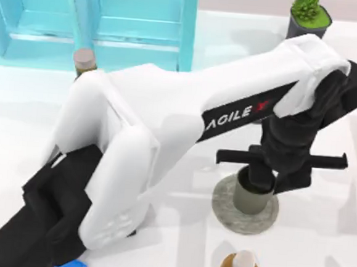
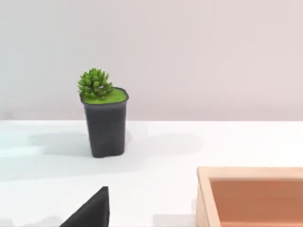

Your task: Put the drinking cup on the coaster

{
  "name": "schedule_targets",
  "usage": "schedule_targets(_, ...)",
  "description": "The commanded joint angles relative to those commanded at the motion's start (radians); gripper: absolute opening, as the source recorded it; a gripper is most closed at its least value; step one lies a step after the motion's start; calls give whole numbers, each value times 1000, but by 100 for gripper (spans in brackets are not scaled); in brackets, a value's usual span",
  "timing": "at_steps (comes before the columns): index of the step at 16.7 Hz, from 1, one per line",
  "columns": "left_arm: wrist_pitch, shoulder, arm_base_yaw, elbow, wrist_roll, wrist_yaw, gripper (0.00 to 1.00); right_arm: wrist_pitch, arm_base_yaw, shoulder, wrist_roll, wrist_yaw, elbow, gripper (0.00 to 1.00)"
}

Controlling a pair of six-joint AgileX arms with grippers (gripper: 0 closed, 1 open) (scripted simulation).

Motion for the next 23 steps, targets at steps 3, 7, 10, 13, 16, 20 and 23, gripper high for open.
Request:
schedule_targets(3,51,-17,0,-62,-2,-6,0,0,0,0,0,0,0,100)
schedule_targets(7,53,-18,0,-63,-2,-6,0,0,0,0,0,0,0,100)
schedule_targets(10,53,-18,0,-63,-2,-6,23,0,0,0,0,0,0,100)
schedule_targets(13,53,-18,0,-63,-2,-6,45,0,0,0,0,0,0,100)
schedule_targets(16,53,-18,0,-63,-2,-6,68,0,0,0,0,0,0,100)
schedule_targets(20,53,-18,0,-63,-2,-6,98,0,0,0,0,0,0,100)
schedule_targets(23,53,-18,0,-63,-2,-6,100,0,0,0,0,0,0,100)
